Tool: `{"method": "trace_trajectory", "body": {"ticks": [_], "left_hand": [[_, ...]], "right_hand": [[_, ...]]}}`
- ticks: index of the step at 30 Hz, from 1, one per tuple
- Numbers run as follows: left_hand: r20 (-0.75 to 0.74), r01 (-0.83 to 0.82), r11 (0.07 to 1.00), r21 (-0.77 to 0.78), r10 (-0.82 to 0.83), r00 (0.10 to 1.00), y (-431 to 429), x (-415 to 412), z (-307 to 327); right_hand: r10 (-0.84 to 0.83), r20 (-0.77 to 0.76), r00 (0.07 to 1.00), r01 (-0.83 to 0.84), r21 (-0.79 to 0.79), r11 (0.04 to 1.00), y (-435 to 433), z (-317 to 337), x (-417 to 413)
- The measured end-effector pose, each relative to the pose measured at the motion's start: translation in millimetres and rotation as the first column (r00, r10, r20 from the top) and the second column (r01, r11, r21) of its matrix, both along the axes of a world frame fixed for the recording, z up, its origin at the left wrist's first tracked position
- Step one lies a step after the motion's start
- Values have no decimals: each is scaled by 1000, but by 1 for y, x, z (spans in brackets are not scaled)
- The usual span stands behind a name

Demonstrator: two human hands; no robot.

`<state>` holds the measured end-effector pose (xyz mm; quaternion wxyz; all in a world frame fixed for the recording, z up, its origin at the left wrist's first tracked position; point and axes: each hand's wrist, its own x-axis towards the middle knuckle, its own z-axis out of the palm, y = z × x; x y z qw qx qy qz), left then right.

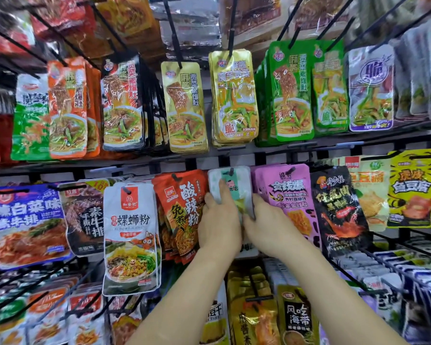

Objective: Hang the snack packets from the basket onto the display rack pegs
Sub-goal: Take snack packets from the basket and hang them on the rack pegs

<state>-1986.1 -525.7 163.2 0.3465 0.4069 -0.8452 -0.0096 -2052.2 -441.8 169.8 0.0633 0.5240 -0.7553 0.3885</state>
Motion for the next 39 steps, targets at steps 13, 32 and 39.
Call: {"method": "trace_trajectory", "body": {"ticks": [13,32,39], "left_hand": [[-92,156,987,-40,-160,983,14,30,4],[103,-30,973,-229,55,993,7,52,7],[-345,315,945,-85,-325,881,36,85,-18]], "right_hand": [[329,427,842,-241,-249,938,13,7,-10],[377,274,885,-346,-154,925,26,-10,5],[441,219,870,-384,-259,886,90,-12,2]]}}
